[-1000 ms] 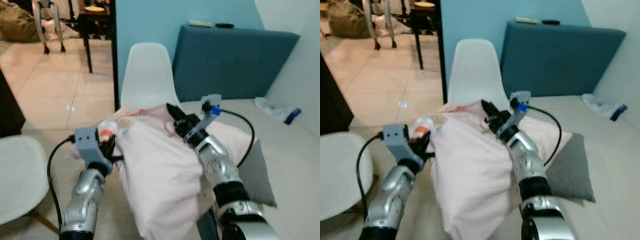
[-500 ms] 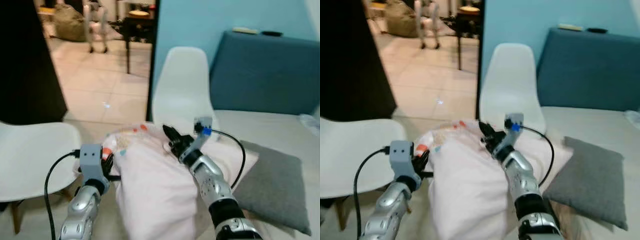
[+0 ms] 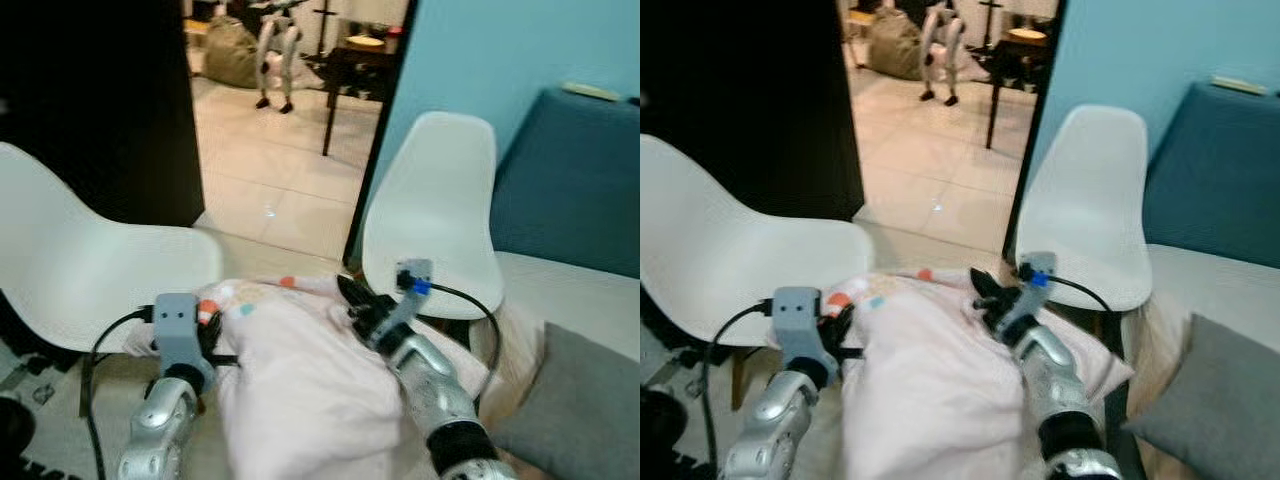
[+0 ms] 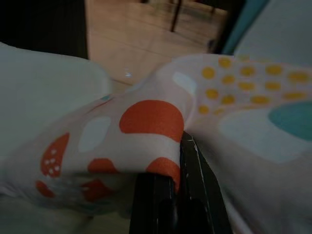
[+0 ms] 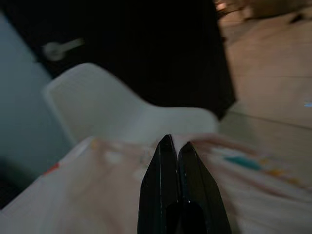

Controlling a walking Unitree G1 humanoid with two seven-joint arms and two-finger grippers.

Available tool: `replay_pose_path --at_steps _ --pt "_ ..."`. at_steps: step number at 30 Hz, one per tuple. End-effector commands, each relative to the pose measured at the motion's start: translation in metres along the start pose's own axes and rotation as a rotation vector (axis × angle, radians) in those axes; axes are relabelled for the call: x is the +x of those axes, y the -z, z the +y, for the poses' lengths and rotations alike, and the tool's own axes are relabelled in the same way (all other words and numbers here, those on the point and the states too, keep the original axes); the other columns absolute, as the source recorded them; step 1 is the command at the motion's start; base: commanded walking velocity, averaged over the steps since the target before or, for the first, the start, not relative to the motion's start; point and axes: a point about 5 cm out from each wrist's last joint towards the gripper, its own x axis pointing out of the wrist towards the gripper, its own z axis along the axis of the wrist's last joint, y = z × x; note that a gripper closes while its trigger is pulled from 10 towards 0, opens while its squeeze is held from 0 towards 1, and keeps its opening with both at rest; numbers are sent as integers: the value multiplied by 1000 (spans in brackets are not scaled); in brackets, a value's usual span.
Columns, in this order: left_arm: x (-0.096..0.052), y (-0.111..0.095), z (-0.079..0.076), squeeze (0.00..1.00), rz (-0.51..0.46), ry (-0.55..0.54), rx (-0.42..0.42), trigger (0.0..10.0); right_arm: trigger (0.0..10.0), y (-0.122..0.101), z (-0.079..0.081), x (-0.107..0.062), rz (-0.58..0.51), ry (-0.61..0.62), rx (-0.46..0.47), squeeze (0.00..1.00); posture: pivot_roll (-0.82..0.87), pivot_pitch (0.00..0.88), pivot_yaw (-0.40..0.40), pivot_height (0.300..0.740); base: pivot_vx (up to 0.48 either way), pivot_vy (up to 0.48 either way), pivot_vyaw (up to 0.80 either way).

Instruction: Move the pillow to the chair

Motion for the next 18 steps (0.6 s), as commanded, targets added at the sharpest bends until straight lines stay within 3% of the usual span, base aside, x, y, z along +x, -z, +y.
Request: replay_pose_path --at_steps 1,11,13,18 --pt "6 -12 -12 0 -65 39 -6 10000 10000 -9 4 5 -29 -33 -32 0 125 0 -101 740 0 0 744" --pt "13 -17 -20 0 -84 51 -44 10000 10000 -9 13 11 -26 -74 -40 0 123 0 -106 740 0 -430 744" --pt "14 -17 -20 0 -86 50 -45 10000 10000 -7 15 13 -10 -82 -49 0 123 0 -108 740 0 0 744" --pt "15 -16 -18 0 -80 40 -41 10000 10000 -4 16 15 23 -69 -57 0 124 0 -112 740 0 0 0"
